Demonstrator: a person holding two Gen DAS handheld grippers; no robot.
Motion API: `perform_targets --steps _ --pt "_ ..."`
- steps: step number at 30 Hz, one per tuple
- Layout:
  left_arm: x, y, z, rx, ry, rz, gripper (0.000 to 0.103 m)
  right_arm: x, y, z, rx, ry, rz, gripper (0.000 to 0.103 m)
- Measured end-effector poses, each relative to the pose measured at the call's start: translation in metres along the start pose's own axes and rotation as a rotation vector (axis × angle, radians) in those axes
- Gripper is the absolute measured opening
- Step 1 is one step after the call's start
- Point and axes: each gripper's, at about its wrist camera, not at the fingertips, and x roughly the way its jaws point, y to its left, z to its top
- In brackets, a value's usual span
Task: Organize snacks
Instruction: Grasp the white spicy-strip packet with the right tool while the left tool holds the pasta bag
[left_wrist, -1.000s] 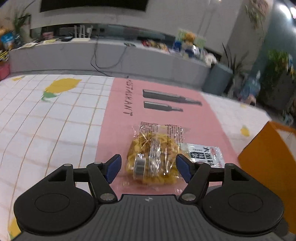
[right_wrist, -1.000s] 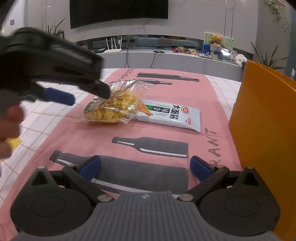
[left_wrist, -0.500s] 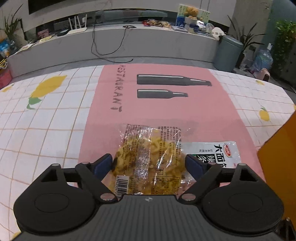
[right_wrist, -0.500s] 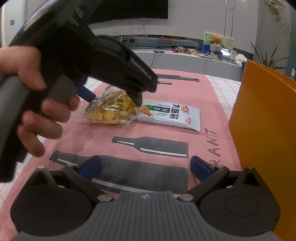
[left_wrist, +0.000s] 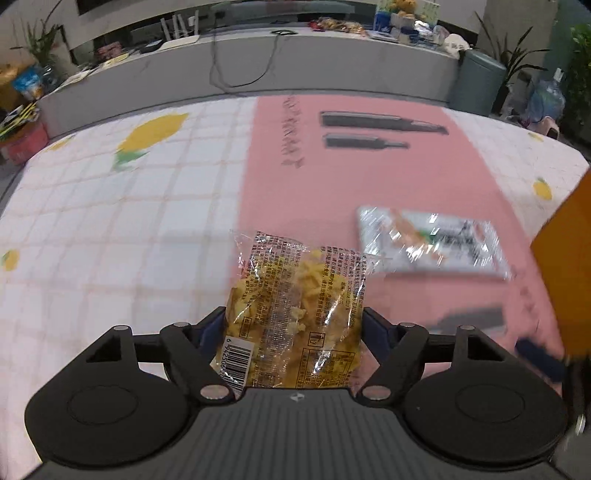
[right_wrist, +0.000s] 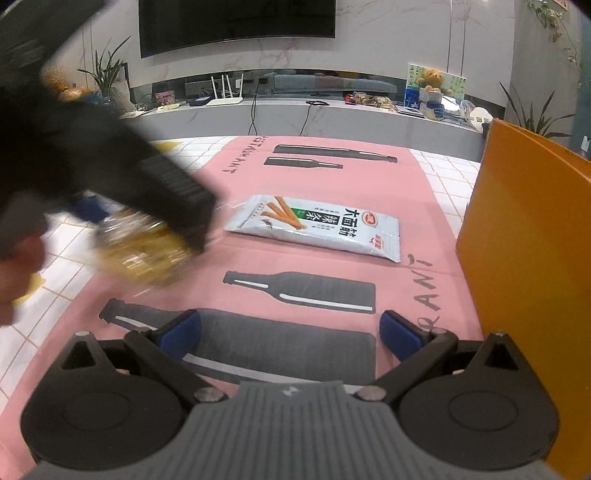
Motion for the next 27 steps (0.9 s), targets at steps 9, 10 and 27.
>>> perform_targets --steps 9,10,27 --pt "-0.044 0.055 -0.066 -0.081 -0.008 0.015 0.087 -0.001 0.001 0.0 0.006 0.0 -0.008 0.1" --pt "-0.046 0.061 -0.072 -0.092 -0.011 0.012 0.087 -0.001 0.0 0.0 0.006 0.0 -0.009 0.1" --pt "-0.04 0.109 -0.088 -0.165 -0.104 0.046 0.09 0.004 -0.005 0.036 -0.05 -0.13 -0.022 0.1"
